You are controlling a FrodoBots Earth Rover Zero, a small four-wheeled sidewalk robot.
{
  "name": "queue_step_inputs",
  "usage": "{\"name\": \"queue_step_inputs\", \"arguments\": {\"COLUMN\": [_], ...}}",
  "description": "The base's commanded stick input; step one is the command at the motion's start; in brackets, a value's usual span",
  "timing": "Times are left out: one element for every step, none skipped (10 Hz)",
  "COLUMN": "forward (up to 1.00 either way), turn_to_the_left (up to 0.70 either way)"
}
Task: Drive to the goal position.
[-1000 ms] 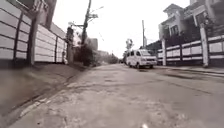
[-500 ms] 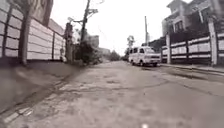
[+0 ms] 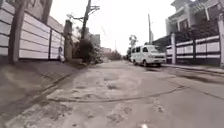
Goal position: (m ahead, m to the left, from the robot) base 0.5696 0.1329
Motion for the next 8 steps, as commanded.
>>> {"name": "queue_step_inputs", "arguments": {"forward": [1.00,1.00,1.00,1.00,1.00,1.00,1.00,1.00], "turn_to_the_left": [0.00,0.00,0.00,0.00,0.00,0.00,0.00,0.00]}}
